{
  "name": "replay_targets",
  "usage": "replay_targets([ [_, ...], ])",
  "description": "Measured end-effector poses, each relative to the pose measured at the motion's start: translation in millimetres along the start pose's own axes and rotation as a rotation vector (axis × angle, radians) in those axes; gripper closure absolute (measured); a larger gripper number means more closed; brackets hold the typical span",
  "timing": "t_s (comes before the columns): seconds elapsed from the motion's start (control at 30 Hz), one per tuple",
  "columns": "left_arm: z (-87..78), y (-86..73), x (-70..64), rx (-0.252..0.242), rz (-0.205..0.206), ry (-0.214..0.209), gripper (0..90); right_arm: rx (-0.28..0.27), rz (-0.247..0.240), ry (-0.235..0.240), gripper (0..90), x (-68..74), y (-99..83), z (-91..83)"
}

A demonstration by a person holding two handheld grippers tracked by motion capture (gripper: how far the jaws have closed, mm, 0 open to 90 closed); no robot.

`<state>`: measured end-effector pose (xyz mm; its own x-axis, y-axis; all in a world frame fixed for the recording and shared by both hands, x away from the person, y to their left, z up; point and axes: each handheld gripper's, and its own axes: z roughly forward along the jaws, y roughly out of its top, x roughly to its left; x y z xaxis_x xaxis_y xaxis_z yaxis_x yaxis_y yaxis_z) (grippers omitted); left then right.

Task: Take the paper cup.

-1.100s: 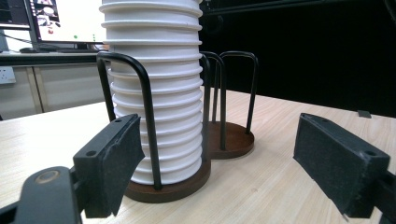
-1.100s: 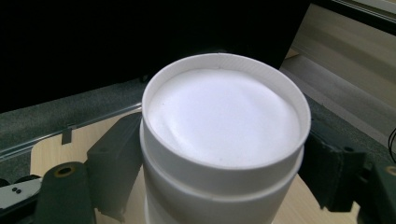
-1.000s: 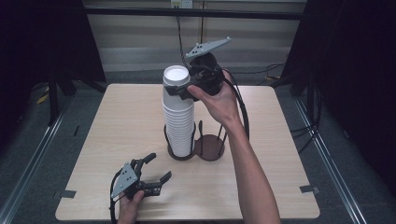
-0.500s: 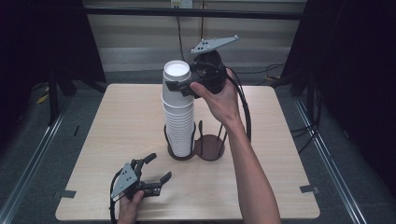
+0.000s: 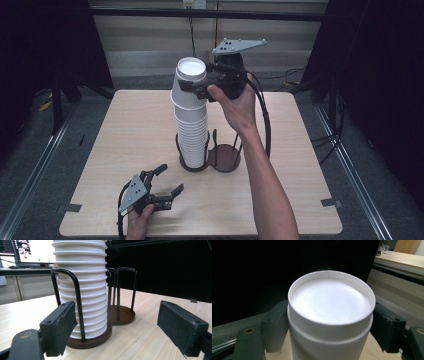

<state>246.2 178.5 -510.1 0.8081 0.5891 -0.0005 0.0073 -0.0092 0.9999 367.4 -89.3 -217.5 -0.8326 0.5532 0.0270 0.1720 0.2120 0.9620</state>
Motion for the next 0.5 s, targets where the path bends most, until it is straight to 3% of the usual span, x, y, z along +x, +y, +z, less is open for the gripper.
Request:
replay_targets([
  [0.5, 0.3, -0.2, -0.8, -0.002, -0.012, 0.001, 15.1, -0.091, 0.015, 0.008, 23.3, -1.0, 4.0, -9.9],
])
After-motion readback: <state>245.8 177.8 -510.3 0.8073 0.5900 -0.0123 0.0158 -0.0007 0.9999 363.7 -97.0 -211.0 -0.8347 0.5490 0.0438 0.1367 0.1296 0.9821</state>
